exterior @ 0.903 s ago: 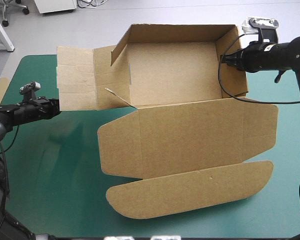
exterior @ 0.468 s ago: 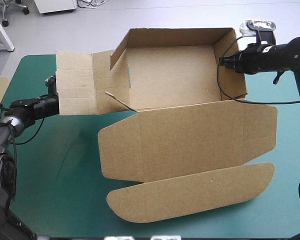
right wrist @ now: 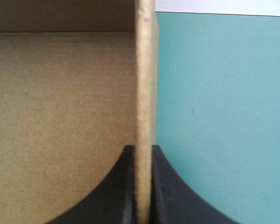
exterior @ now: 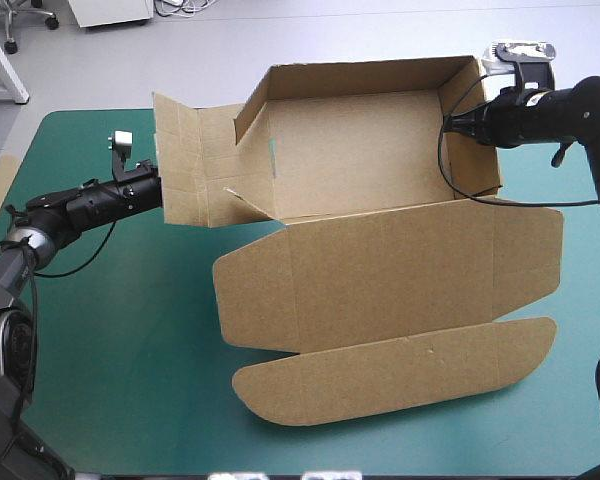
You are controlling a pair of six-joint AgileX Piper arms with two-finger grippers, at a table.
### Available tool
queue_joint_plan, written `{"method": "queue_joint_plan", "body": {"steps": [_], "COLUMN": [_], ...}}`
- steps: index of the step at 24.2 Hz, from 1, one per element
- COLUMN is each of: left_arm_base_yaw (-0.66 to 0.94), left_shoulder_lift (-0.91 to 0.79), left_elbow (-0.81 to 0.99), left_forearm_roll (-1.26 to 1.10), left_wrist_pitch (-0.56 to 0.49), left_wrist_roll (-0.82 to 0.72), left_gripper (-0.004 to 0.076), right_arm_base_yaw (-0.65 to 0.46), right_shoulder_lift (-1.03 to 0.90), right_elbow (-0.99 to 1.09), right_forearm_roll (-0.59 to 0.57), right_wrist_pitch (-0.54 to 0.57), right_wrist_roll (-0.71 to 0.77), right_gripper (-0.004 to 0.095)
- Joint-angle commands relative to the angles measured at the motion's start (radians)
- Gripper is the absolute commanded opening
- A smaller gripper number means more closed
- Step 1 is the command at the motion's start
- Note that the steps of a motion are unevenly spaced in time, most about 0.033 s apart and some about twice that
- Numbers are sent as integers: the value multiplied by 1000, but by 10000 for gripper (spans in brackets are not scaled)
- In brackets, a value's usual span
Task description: Fold the box
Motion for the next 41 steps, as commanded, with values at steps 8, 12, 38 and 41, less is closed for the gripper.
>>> {"method": "queue_joint_plan", "body": {"steps": [8, 12, 38, 41], "left_arm_base_yaw": [-85, -87, -216, -216], "left_shoulder_lift": [-45, -45, -45, -45], "left_elbow": [-191, -234, -288, -336], "left_forearm_roll": [-43, -45, 34, 37], "left_wrist_pitch": [141, 141, -173, -173], "left_wrist_roll": [-90, -135, -121, -140], "left_gripper": [121, 356, 461, 461], "right_arm_base_yaw": [-2, -2, -5, -5], "right_shoulder_lift": [-39, -29, 84, 88], "right_elbow": [-31, -31, -32, -32], "right_forearm_roll": [32, 32, 59, 59], "right_wrist_pitch": [-108, -112, -145, -137], "right_wrist_roll": [16, 27, 92, 90], "right_gripper": [-13, -13, -13, -13]}}
